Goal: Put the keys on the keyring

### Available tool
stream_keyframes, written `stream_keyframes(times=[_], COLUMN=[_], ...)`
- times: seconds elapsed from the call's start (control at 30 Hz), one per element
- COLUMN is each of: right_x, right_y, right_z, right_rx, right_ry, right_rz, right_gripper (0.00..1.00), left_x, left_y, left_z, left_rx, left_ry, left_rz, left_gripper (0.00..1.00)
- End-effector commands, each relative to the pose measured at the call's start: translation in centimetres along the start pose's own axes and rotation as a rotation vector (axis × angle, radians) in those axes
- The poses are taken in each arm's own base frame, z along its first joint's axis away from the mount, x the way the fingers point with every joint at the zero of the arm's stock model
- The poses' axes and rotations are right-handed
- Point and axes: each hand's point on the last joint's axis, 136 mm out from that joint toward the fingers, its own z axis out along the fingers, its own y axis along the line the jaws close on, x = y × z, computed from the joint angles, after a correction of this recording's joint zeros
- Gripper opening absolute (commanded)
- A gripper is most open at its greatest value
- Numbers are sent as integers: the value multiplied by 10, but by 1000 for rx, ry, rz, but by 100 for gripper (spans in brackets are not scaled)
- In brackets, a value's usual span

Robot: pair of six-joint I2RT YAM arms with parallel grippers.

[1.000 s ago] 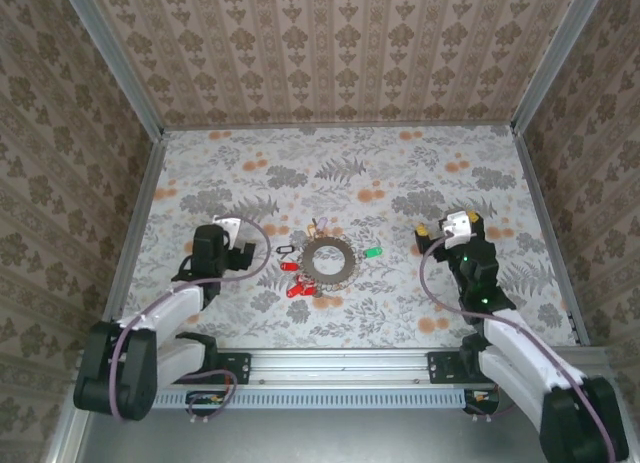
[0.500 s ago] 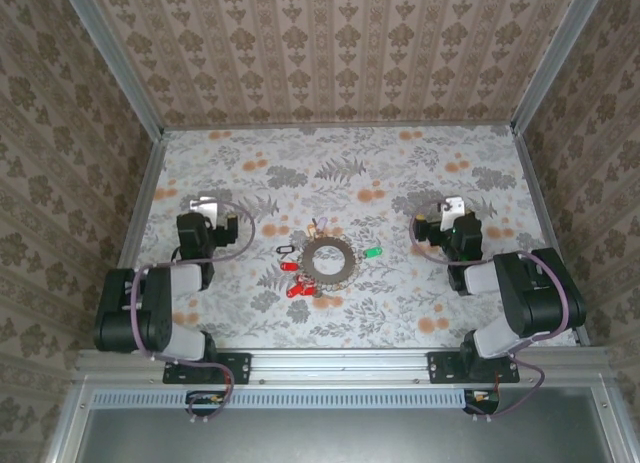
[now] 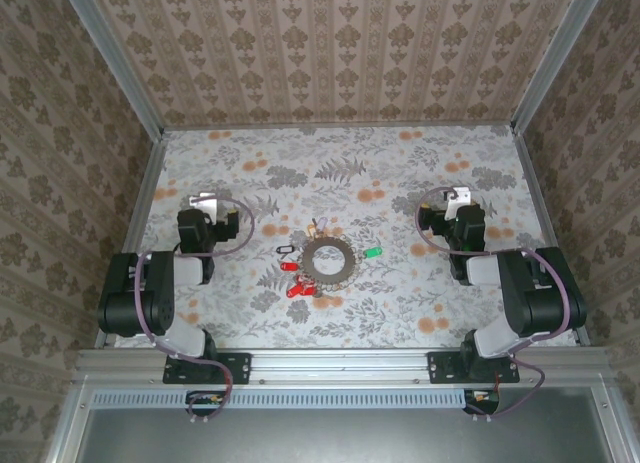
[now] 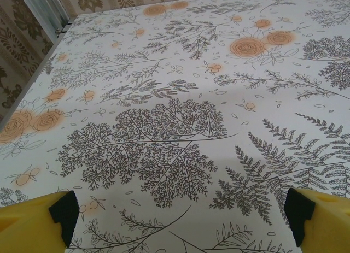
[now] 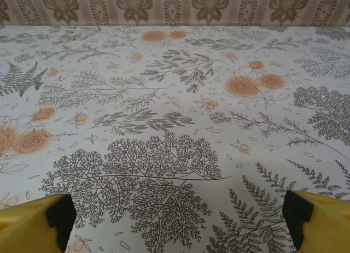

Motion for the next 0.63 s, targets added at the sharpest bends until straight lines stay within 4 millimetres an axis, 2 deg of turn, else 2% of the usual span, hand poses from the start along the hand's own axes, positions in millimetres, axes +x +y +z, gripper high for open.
stream_keyframes(times=[0.0,0.6], right_x=[-8,-7], right_y=[-4,-5], right_z=[2,1], right_rx=[21,33], right_ry=[-13,-11], right_rz=[23,23], right_gripper=[100,100], left_x=[-15,-14], left_y=[-1,-1], left_z=[1,1], left_rx=[10,16], left_ry=[-47,-44], left_rz=[-21,-25], left_gripper=[100,100])
